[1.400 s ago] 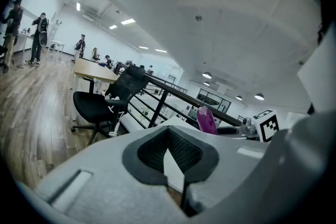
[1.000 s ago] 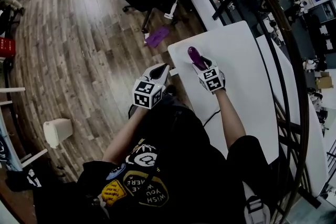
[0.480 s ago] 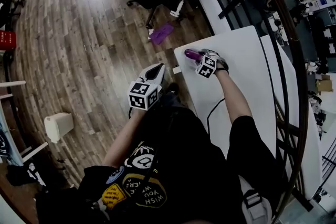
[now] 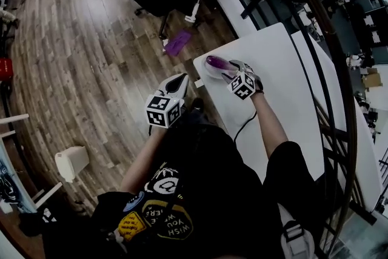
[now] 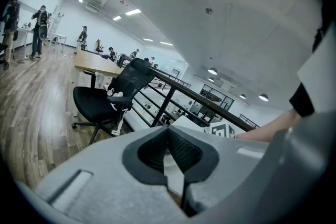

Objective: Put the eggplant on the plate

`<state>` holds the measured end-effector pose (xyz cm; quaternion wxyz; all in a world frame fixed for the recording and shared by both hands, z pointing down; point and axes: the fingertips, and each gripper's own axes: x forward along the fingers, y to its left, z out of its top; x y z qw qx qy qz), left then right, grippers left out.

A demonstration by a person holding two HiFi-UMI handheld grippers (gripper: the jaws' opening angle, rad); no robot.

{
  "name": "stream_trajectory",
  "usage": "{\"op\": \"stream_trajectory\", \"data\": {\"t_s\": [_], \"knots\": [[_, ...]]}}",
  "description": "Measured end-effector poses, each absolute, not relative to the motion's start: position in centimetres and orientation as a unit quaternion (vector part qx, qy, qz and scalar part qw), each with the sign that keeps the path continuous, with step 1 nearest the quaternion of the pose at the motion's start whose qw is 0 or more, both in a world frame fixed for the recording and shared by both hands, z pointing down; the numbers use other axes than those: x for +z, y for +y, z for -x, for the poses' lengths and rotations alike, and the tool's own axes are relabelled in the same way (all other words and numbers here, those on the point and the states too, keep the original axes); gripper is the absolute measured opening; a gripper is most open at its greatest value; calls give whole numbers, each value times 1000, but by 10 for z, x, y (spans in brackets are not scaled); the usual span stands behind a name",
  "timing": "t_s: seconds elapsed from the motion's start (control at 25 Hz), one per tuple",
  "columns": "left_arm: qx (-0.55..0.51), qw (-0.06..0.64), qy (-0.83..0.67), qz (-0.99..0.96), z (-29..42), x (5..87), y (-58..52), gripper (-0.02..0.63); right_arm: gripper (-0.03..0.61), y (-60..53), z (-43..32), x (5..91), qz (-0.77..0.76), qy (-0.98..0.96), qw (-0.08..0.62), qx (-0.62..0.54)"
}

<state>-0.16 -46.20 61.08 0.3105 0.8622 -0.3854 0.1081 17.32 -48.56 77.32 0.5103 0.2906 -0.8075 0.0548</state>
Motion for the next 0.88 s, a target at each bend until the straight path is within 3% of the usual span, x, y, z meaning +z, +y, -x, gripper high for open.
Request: {"op": "stream_trajectory", "data": {"t_s": [0.24,0.4,0.44,0.64,0.88], "knots": [[114,258,-343,-896,-27,587,-458,5,181,-423,-204,658,-548,-784,248,155],[123,214,-336,-909,-49,572,-448,5,12,-355,-236,601,-698,-674,94,224],[124,204,-337,-911,-50,568,-446,5,3,-345,-235,592,-714,-658,65,230],[122,180,-338,-916,-59,551,-440,5,3,-333,-240,558,-721,-657,4,221],[134,189,-343,-910,-55,557,-432,5,2,-341,-245,549,-724,-659,31,202]]}}
